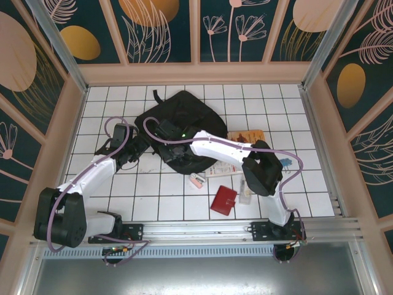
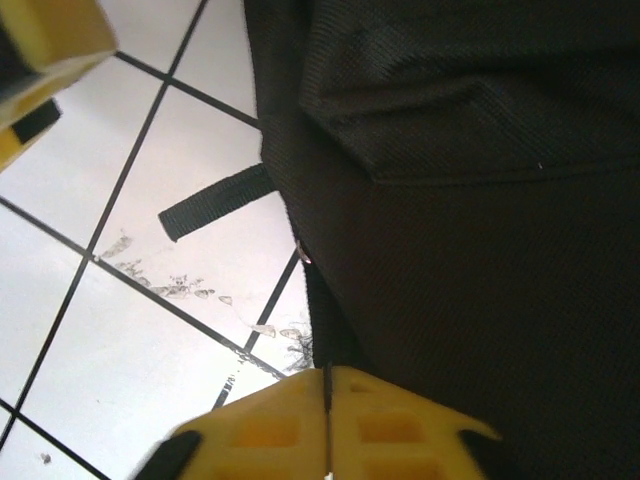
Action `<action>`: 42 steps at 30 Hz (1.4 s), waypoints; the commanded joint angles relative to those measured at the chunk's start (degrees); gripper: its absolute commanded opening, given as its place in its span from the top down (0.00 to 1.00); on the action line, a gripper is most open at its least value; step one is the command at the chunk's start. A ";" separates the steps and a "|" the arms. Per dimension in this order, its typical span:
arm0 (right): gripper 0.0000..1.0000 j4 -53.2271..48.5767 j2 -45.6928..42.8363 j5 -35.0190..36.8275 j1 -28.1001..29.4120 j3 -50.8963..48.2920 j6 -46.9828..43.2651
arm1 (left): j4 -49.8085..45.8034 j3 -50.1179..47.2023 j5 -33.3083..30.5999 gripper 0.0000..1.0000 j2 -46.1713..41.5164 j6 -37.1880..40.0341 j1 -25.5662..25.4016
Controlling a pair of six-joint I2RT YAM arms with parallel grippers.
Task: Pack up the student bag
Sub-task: Unzip the student bag at the center of the table.
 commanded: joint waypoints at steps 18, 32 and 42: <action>1.00 3.55 -1.91 -6.33 -1.22 -0.48 1.12 | 18.15 2.43 14.19 0.45 13.19 -11.79 0.31; 1.00 3.52 -3.59 -7.17 -3.19 -2.26 0.69 | 21.91 -2.25 12.51 0.51 8.09 -14.31 0.27; 1.00 3.69 -3.74 -7.80 -3.37 -2.42 0.77 | 26.71 -2.52 15.12 0.48 10.39 -16.19 0.30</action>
